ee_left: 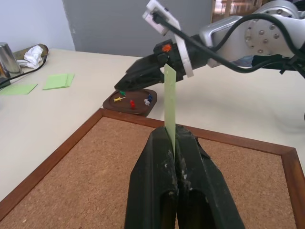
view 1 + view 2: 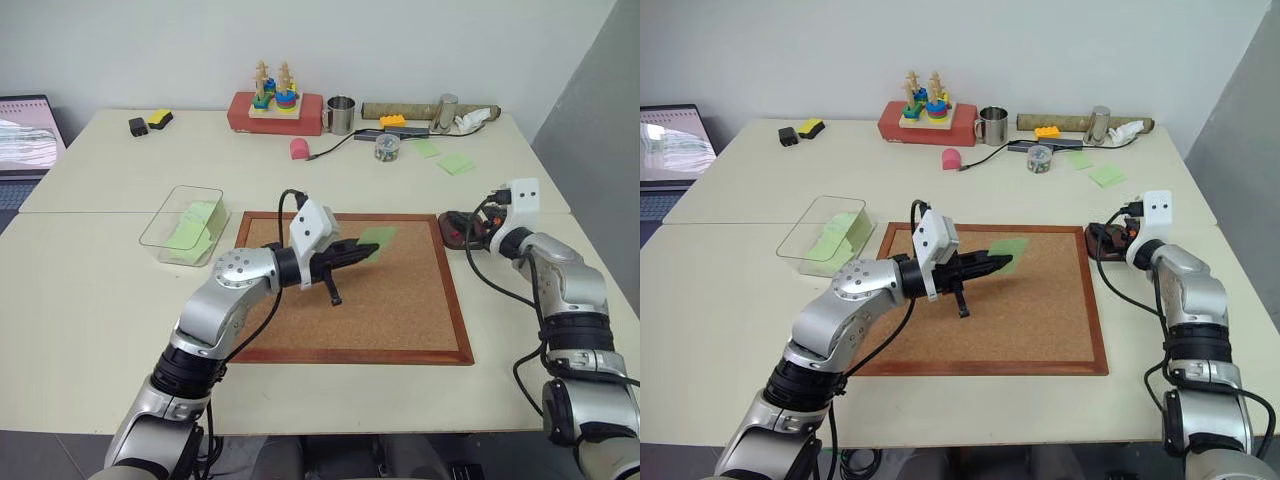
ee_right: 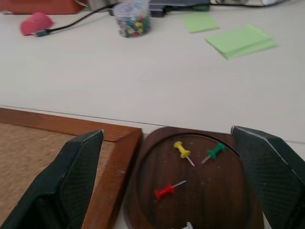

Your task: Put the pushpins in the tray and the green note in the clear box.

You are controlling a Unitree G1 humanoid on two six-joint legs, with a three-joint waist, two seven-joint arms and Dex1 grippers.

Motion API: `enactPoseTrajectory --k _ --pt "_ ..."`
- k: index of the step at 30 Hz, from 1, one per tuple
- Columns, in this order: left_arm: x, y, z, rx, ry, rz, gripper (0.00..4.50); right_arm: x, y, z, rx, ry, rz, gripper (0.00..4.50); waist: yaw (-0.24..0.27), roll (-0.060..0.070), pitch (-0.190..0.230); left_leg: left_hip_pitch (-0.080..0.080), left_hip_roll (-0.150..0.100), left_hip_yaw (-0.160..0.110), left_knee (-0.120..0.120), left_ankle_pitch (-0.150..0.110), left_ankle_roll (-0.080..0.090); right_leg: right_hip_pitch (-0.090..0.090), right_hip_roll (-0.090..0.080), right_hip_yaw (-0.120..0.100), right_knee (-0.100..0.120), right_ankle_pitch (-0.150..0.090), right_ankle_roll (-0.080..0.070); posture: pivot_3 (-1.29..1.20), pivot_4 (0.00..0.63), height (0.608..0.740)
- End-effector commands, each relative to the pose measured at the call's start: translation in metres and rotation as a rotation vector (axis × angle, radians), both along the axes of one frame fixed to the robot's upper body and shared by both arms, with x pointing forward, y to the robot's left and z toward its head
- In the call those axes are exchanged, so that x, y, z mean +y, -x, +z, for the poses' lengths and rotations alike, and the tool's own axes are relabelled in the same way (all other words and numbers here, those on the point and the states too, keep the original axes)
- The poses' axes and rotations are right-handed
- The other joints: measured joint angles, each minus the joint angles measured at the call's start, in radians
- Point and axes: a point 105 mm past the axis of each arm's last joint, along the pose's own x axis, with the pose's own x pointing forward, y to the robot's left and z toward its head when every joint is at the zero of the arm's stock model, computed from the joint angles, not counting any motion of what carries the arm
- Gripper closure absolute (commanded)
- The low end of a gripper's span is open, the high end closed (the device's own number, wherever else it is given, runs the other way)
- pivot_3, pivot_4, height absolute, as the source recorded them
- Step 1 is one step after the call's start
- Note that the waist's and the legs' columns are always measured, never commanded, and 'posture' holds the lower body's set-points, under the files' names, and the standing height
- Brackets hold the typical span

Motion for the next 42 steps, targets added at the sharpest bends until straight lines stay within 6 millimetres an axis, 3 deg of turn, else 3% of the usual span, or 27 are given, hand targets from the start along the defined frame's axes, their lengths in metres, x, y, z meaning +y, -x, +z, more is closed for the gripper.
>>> enactPoseTrajectory --k 1,4,7,11,16,20,23,26,37,42 --pt "0.039 -0.021 0.027 0.000 0.135 0.193 4.50 0.040 0.027 0.046 -0.199 0.052 0.260 0.02 -0.001 0.000 0.000 0.000 0.000 0.000 0.000 0.000 0.000 0.000 0.000 0.000 0.000 0.000 0.000 0.00 0.150 0.740" --pt "0.076 -0.039 0.032 0.002 0.199 0.424 4.50 0.078 0.060 0.062 -0.278 0.014 0.484 0.02 -0.004 0.000 0.000 0.000 0.000 -0.001 0.000 0.000 0.000 0.000 0.000 -0.001 0.000 0.000 0.000 0.00 0.150 0.740" --pt "0.131 -0.057 0.038 -0.047 0.264 0.759 4.50 0.113 0.094 0.060 -0.322 0.103 0.708 0.02 -0.003 0.000 0.000 -0.001 0.001 -0.003 0.000 0.000 0.000 0.000 0.000 -0.003 0.000 0.000 0.000 0.00 0.150 0.740" --pt "0.197 -0.066 0.035 -0.085 0.264 1.125 4.50 0.140 0.114 0.071 -0.347 0.038 0.830 0.02 0.001 -0.001 0.001 -0.001 0.000 -0.004 0.001 0.000 0.000 0.001 -0.001 -0.004 0.000 0.000 0.000 0.00 0.150 0.740" --pt "0.230 -0.066 0.020 -0.019 0.303 1.292 4.50 0.167 0.125 0.093 -0.374 -0.090 0.902 0.02 0.009 -0.002 0.001 -0.001 0.000 -0.004 0.001 0.000 0.000 0.001 -0.001 -0.005 0.001 0.000 0.000 0.00 0.150 0.740" --pt "0.242 -0.067 0.010 0.030 0.327 1.355 4.50 0.176 0.127 0.097 -0.376 -0.099 0.920 0.02 0.017 -0.002 0.001 -0.002 0.000 -0.006 0.001 0.000 0.000 0.001 -0.001 -0.007 0.000 0.000 0.000 0.00 0.150 0.740" --pt "0.240 -0.068 0.005 0.053 0.325 1.335 4.50 0.175 0.124 0.094 -0.367 -0.086 0.909 0.02 0.017 -0.004 0.001 -0.002 0.000 -0.006 0.001 0.000 0.000 0.001 -0.002 -0.007 0.000 0.000 0.000 0.00 0.150 0.740" --pt "0.237 -0.069 0.005 0.057 0.345 1.308 4.07 0.174 0.123 0.092 -0.361 -0.086 0.901 0.00 0.016 -0.004 0.001 -0.002 0.000 -0.006 0.001 0.000 0.000 0.001 -0.002 -0.007 0.000 0.000 0.000 0.00 0.150 0.740" --pt "0.237 -0.067 0.016 0.008 0.335 1.286 1.85 0.167 0.118 0.085 -0.341 -0.079 0.862 0.00 0.013 -0.004 0.001 -0.002 0.000 -0.006 0.001 0.000 0.000 0.000 -0.002 -0.007 0.001 0.000 0.000 0.00 0.150 0.740" --pt "0.214 -0.063 0.038 -0.116 0.257 1.169 0.87 0.159 0.112 0.085 -0.332 -0.086 0.824 0.00 0.014 -0.004 0.001 -0.002 0.000 -0.006 0.001 0.000 0.000 0.000 -0.002 -0.007 0.000 0.000 0.000 0.00 0.150 0.740"
